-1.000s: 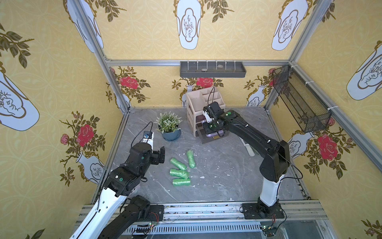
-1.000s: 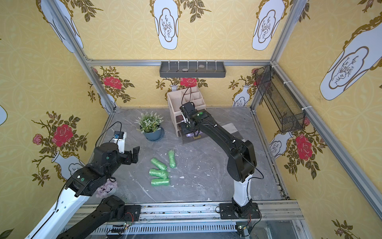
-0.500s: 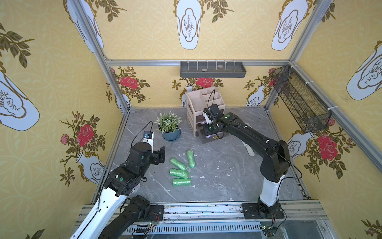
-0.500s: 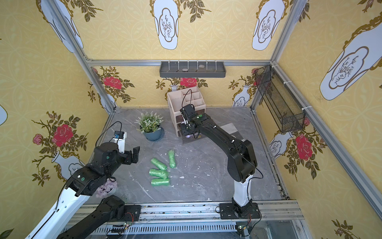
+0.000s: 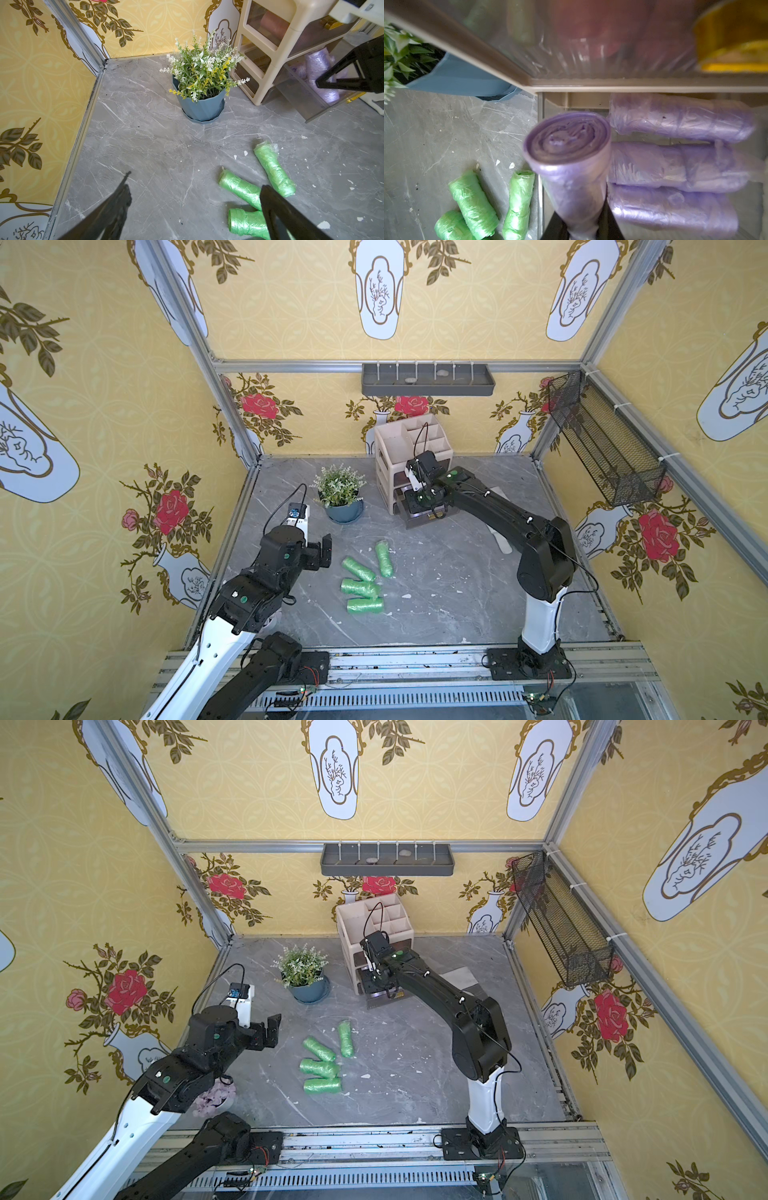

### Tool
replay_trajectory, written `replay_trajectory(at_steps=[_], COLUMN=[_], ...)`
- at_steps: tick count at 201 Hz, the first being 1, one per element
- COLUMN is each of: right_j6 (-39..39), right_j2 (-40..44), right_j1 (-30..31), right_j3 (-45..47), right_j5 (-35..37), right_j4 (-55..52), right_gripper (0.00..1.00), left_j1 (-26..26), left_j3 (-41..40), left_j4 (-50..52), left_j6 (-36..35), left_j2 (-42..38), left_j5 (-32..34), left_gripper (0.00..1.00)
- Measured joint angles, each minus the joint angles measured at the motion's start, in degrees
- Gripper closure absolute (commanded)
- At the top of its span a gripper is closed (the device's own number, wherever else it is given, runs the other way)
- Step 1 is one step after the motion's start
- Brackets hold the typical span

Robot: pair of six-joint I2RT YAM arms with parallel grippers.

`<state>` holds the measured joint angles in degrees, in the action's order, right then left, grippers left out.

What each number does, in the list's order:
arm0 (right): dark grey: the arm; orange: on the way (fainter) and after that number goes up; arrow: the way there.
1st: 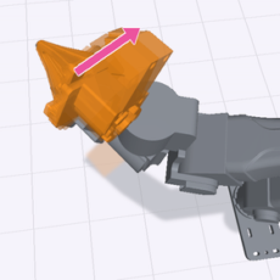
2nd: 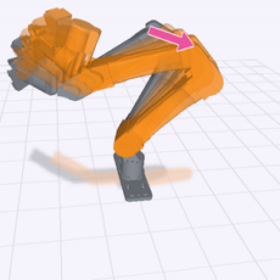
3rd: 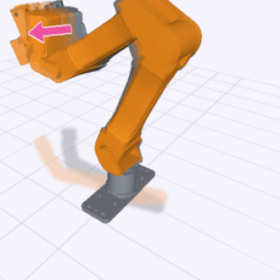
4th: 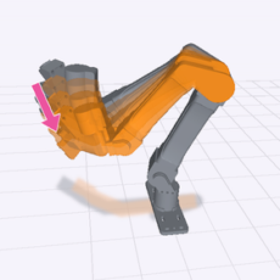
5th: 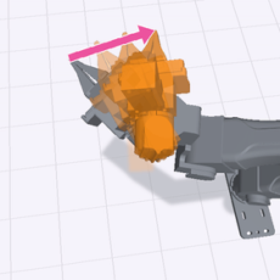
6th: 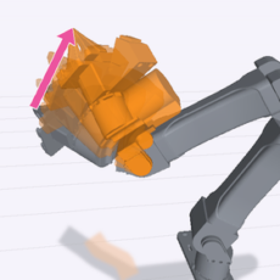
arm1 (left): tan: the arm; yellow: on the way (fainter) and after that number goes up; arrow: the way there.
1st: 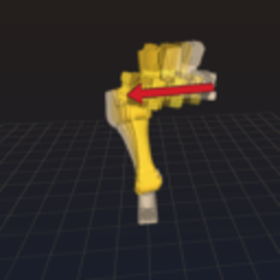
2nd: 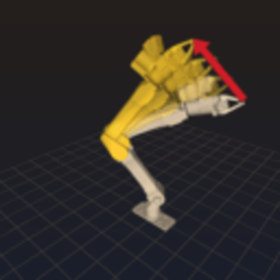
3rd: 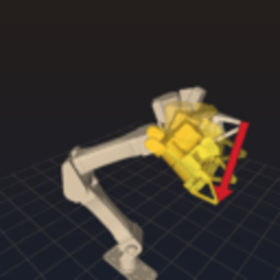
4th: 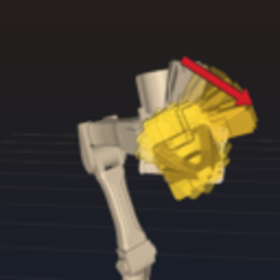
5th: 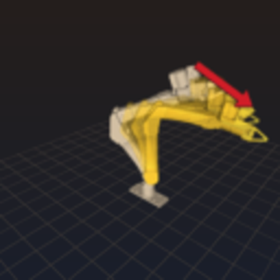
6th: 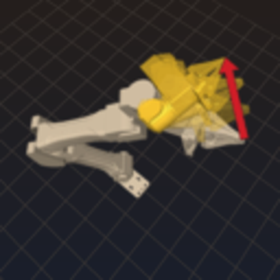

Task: Sort the rolls of trash bags by color and place them into the drawer
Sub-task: Place the roll of trash bags in the drawer.

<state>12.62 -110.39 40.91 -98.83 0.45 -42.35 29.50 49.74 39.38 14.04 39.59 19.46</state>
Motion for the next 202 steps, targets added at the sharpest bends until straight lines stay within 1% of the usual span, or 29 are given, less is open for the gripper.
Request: replay_trajectory(at_steps=[105, 202], right_j6=[0.83, 0.83], right_j2=[-0.59, -0.66], right_j1=[-0.81, -0.87], right_j3=[0.00, -0.17], right_j5=[-0.24, -0.46], right_j4=[0.04, 0.22], right_gripper=[0.67, 0.64], left_j1=[-0.35, -0.90], left_j3=[0.00, 0.00], left_j4=[0.00, 0.00], left_j6=[0.00, 0.00], left_j2=[-0.15, -0.15], left_j5=[-0.42, -0.66], left_gripper=[0.02, 0.02])
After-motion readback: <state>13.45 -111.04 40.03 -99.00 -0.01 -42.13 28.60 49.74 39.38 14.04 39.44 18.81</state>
